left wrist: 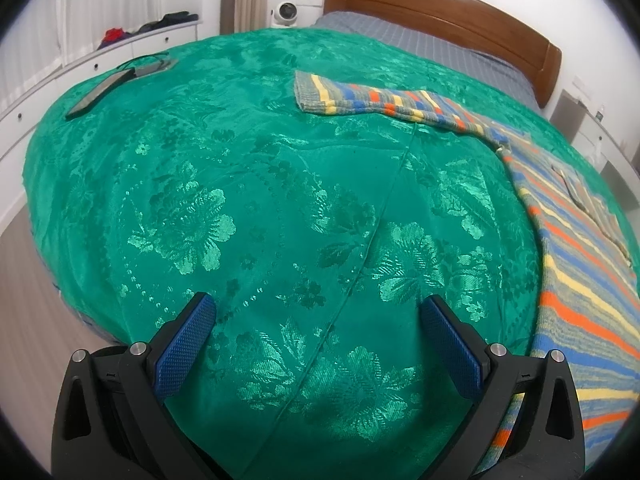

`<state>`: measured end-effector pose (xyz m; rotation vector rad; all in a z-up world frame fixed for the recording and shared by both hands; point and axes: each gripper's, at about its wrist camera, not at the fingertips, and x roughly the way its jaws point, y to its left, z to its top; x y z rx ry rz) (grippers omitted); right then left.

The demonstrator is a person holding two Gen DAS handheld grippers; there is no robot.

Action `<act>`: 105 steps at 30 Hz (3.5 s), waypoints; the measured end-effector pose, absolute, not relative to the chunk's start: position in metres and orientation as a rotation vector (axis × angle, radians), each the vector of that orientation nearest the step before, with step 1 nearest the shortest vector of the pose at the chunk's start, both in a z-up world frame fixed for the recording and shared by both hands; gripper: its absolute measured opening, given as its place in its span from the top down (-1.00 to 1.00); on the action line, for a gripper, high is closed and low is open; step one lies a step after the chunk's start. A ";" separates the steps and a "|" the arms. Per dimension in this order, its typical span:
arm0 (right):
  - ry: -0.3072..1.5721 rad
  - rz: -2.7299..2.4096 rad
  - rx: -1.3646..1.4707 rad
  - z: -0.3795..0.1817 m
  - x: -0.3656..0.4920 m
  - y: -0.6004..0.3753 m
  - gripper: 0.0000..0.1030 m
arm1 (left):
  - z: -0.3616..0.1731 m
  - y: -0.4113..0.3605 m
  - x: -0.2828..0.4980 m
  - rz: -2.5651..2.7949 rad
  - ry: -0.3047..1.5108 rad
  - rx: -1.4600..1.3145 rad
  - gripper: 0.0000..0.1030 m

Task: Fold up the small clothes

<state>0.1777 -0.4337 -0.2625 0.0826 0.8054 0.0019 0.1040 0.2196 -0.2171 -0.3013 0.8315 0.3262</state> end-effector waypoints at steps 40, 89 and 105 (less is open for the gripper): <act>0.812 -0.012 0.060 -0.265 0.177 -0.434 -0.99 | -0.156 0.348 0.265 0.136 0.944 -0.589 -0.85; 0.804 -0.026 0.044 -0.264 0.175 -0.434 -0.99 | -0.149 0.079 0.313 -0.284 0.969 0.164 -0.21; 0.810 -0.035 0.039 -0.264 0.176 -0.433 -0.99 | -0.184 0.108 0.324 -0.077 0.910 -0.061 0.87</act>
